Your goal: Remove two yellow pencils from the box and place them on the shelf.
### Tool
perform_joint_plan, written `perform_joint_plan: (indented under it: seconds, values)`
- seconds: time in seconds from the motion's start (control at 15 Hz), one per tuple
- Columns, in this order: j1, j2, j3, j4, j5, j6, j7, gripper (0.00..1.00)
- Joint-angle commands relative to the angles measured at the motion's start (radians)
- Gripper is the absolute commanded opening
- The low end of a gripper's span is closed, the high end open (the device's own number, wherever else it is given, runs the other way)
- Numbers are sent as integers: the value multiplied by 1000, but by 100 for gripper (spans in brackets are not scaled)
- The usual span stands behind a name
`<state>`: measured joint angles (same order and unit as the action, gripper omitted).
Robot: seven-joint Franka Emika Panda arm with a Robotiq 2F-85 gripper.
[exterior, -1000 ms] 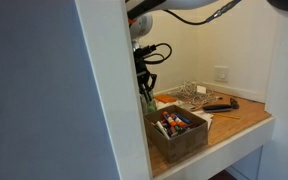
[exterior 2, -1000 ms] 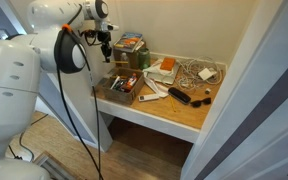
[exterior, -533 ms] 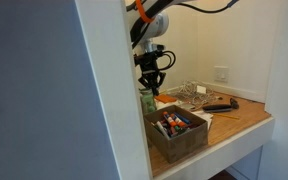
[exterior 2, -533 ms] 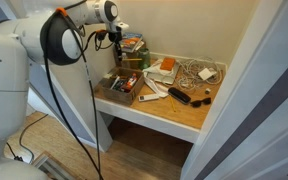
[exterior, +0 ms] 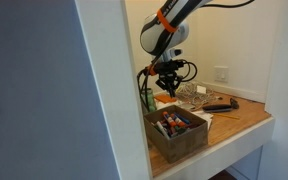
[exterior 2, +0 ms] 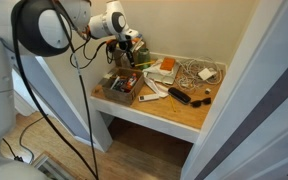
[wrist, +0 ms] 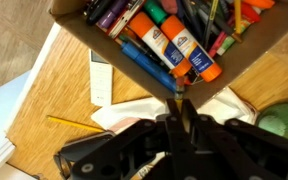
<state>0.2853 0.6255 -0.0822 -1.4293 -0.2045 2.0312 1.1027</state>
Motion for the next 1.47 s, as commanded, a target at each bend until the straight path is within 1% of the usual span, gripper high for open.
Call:
perform_joint_plan:
  seconds: [0.0, 0.13, 0.2, 0.27, 0.67, 0.73, 0.8, 0.87, 1.0, 1.2, 1.4]
  values:
    - [-14, -134, 3, -243, -56, 138, -44, 2]
    - [-20, -184, -7, -343, -72, 191, -23, 2]
    - [-22, -88, 6, -192, -45, 120, -30, 2]
    - [-24, -100, 6, -218, -47, 128, -29, 9]
    - [-24, -95, 9, -209, -46, 128, -30, 9]
    - [-24, -94, 9, -208, -46, 128, -30, 2]
    - [-22, -97, 9, -214, -70, 122, -68, 2]
    - [-31, -102, 17, -225, -69, 122, -119, 2]
    - [-61, -120, 32, -268, -54, 136, -261, 2]
    - [-92, -164, 20, -369, -68, 191, -429, 2]
    - [-129, -213, -1, -487, -97, 285, -578, 2]
